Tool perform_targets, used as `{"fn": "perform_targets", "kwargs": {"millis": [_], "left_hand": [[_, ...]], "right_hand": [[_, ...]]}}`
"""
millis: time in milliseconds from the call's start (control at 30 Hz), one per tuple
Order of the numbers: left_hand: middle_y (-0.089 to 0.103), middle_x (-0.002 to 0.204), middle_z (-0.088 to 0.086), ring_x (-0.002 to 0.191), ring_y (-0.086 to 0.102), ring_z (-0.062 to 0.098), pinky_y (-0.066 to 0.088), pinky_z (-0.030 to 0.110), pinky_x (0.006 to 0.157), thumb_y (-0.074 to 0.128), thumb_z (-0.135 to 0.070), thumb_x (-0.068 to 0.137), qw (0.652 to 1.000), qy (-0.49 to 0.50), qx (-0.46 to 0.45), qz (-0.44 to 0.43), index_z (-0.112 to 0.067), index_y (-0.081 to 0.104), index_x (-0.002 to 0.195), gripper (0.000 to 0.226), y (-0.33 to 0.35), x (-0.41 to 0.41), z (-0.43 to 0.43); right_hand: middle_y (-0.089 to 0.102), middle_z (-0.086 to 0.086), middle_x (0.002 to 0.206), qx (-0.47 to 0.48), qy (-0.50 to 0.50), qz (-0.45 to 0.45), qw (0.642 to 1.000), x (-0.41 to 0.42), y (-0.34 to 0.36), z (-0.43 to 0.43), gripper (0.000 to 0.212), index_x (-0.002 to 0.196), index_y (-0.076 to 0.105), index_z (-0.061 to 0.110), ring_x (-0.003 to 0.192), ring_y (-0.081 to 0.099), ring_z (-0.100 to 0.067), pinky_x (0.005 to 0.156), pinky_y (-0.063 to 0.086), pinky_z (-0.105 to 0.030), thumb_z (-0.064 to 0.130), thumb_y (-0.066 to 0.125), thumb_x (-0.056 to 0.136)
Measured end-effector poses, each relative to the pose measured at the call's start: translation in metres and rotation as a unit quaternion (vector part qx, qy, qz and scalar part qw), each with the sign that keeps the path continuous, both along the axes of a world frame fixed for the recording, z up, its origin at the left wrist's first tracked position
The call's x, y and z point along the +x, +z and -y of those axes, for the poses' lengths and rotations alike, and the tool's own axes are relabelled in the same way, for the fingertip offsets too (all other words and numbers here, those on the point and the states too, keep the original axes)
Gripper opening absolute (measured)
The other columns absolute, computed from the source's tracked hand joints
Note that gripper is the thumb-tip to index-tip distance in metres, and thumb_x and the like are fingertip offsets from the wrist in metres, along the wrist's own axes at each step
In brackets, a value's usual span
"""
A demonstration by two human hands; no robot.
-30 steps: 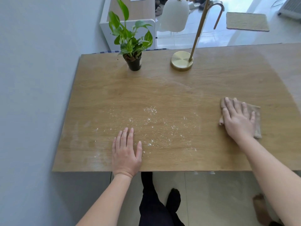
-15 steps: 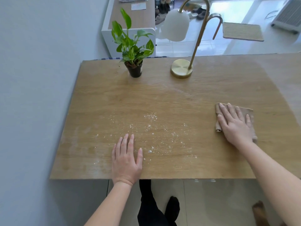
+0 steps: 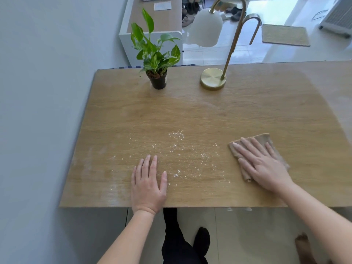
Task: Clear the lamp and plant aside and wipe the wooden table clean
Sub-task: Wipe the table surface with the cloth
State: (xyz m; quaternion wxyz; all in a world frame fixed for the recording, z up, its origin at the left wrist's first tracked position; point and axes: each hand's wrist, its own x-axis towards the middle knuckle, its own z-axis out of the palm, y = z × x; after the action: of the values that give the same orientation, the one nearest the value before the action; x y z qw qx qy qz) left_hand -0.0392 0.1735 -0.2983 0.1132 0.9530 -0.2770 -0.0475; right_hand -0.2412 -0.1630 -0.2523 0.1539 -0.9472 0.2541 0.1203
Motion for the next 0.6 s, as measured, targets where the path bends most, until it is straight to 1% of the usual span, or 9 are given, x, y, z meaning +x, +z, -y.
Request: {"fn": "perform_targets", "kwargs": {"millis": [100, 167, 200, 267, 333, 400, 467, 533, 600], "left_hand": [[0.033, 0.174, -0.002, 0.163, 0.022, 0.021, 0.015, 0.046, 0.134, 0.031, -0.058, 0.109, 1.0, 0.0, -0.006, 0.007, -0.025, 0.037, 0.166, 0.066, -0.001, 0.0, 0.0], [0.033, 0.174, -0.001, 0.163, 0.023, 0.021, 0.016, 0.047, 0.134, 0.031, -0.057, 0.109, 1.0, 0.0, -0.008, 0.007, -0.024, 0.038, 0.166, 0.066, -0.001, 0.001, 0.0], [0.033, 0.174, -0.001, 0.163, 0.023, 0.021, 0.016, 0.047, 0.134, 0.031, -0.057, 0.109, 1.0, -0.001, -0.006, 0.008, -0.024, 0.037, 0.166, 0.066, -0.001, 0.001, -0.001], [0.033, 0.174, -0.001, 0.163, 0.022, 0.021, 0.015, 0.046, 0.134, 0.03, -0.058, 0.109, 1.0, -0.001, 0.0, 0.008, -0.024, 0.037, 0.166, 0.067, -0.002, 0.0, -0.001], [0.033, 0.174, 0.0, 0.163, 0.022, 0.021, 0.014, 0.046, 0.134, 0.03, -0.058, 0.109, 1.0, 0.0, 0.0, 0.007, -0.024, 0.037, 0.166, 0.067, -0.001, -0.001, 0.0], [0.033, 0.174, -0.001, 0.163, 0.021, 0.021, 0.014, 0.047, 0.134, 0.028, -0.058, 0.109, 1.0, 0.002, 0.0, 0.007, -0.024, 0.037, 0.166, 0.067, 0.001, -0.001, -0.001], [0.032, 0.174, -0.001, 0.163, 0.021, 0.022, 0.013, 0.047, 0.134, 0.028, -0.058, 0.109, 1.0, 0.001, 0.0, 0.004, -0.025, 0.036, 0.166, 0.067, 0.003, -0.001, 0.0], [0.032, 0.174, -0.001, 0.163, 0.022, 0.022, 0.013, 0.047, 0.134, 0.028, -0.058, 0.109, 1.0, 0.005, -0.003, 0.003, -0.025, 0.037, 0.166, 0.067, 0.004, -0.002, 0.001], [0.033, 0.174, -0.001, 0.163, 0.022, 0.022, 0.014, 0.047, 0.134, 0.029, -0.057, 0.109, 1.0, 0.006, -0.006, 0.001, -0.025, 0.037, 0.166, 0.066, 0.004, -0.003, 0.002]], "right_hand": [[-0.01, 0.022, 0.175, -0.02, -0.135, -0.008, 0.991, 0.033, -0.003, 0.038, 0.059, 0.161, -0.006, 0.062, 0.163, -0.016, -0.013, 0.13, -0.014, -0.051, 0.072, 0.005, 0.105], [-0.011, 0.016, 0.177, -0.024, -0.223, -0.013, 0.974, 0.076, -0.01, 0.041, 0.06, 0.164, -0.004, 0.056, 0.164, -0.015, -0.018, 0.13, -0.013, -0.055, 0.066, 0.008, 0.107], [-0.013, 0.015, 0.177, -0.021, -0.242, -0.013, 0.97, 0.094, -0.013, 0.035, 0.06, 0.165, -0.006, 0.054, 0.164, -0.016, -0.019, 0.129, -0.012, -0.057, 0.064, 0.008, 0.108], [-0.018, 0.014, 0.175, -0.013, -0.22, -0.005, 0.975, 0.116, -0.014, 0.009, 0.059, 0.164, -0.01, 0.053, 0.163, -0.018, -0.02, 0.13, -0.011, -0.058, 0.063, 0.005, 0.108], [-0.02, 0.016, 0.174, 0.0, -0.154, 0.012, 0.988, 0.118, -0.013, -0.032, 0.057, 0.163, -0.013, 0.055, 0.162, -0.019, -0.019, 0.129, -0.014, -0.055, 0.064, 0.001, 0.108], [-0.02, 0.02, 0.173, 0.017, -0.073, 0.026, 0.997, 0.094, -0.01, -0.081, 0.056, 0.162, -0.014, 0.058, 0.162, -0.023, -0.017, 0.13, -0.016, -0.053, 0.065, 0.001, 0.109], [-0.018, 0.023, 0.174, 0.019, 0.002, 0.025, 0.999, 0.046, -0.01, -0.112, 0.055, 0.161, -0.013, 0.059, 0.161, -0.025, -0.011, 0.131, -0.013, -0.05, 0.065, 0.006, 0.11], [-0.015, 0.026, 0.173, 0.006, 0.031, 0.009, 0.999, -0.006, -0.006, -0.096, 0.055, 0.161, -0.012, 0.062, 0.16, -0.024, -0.005, 0.132, -0.01, -0.047, 0.067, 0.008, 0.109], [-0.011, 0.027, 0.174, -0.007, 0.002, -0.004, 1.0, -0.033, -0.003, -0.054, 0.058, 0.16, -0.009, 0.064, 0.16, -0.021, -0.004, 0.132, -0.01, -0.046, 0.073, 0.004, 0.105]]}}
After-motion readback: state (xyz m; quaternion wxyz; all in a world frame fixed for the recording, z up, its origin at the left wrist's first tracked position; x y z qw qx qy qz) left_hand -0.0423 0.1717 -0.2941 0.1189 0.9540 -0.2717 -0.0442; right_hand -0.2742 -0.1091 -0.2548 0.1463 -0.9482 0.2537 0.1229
